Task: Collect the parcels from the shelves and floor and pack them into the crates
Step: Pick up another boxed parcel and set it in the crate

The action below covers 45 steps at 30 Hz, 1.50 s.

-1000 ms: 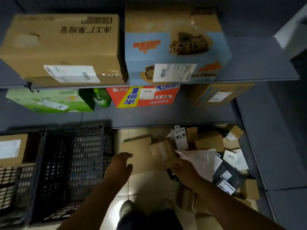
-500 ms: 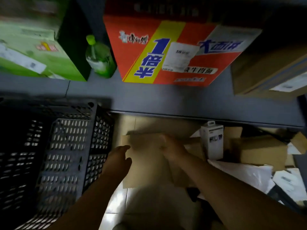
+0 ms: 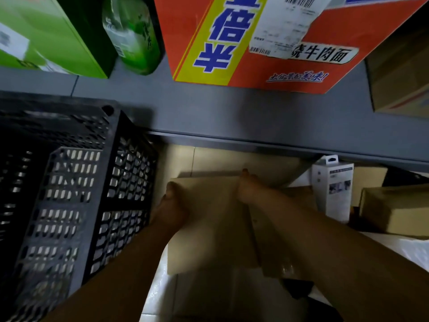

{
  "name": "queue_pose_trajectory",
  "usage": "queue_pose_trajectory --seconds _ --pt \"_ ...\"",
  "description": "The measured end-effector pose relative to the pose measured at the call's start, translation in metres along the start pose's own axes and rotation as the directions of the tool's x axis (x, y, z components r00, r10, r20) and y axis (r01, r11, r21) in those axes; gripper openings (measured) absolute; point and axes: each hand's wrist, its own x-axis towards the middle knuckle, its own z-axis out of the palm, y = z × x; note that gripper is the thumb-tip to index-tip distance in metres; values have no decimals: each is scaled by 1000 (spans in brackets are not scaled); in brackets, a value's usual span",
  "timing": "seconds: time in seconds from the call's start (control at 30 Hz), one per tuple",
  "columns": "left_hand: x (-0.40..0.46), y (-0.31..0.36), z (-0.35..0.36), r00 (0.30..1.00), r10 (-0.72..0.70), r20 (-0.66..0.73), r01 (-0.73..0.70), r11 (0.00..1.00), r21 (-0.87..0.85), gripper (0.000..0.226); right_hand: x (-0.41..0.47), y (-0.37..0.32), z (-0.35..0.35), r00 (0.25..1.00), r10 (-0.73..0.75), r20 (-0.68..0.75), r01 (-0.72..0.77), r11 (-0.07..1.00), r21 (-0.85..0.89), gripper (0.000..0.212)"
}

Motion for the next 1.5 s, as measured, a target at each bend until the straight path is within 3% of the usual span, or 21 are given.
queue_pose_trajectory --seconds 0.2,0.4,0.63,0.77,0.97,1.13,1.27,1.5 --pt "-34 11 -13 999 -45 -12 44 997 -60 91 -39 10 2 995 -84 -50 92 978 185 82" --pt "-103 49 -67 995 18 -94 -25 997 -78 84 -131 13 -29 972 -91 -216 162 928 336 74" --pt "-211 120 -159 976 149 -159 -188 946 -265 80 -274 16 -101 948 -50 -313 221 812 540 67" --pt "-275 166 -220 952 232 -200 -288 901 -326 79 -359 12 -154 942 30 -333 205 735 647 67" --pt "-377 234 -312 894 342 -290 -443 772 -457 64 -494 2 -233 951 47 -305 228 559 797 45" --pt "-447 270 -373 916 298 -268 -389 825 -410 73 -599 -5 -280 961 28 -277 237 436 868 17" --pt "-492 290 -409 921 269 -281 -359 866 -347 74 -661 -5 -299 927 28 -373 327 423 845 35" --pt "-550 303 -443 952 255 -172 -305 847 -436 63 -722 9 -305 904 74 -422 370 362 856 9"
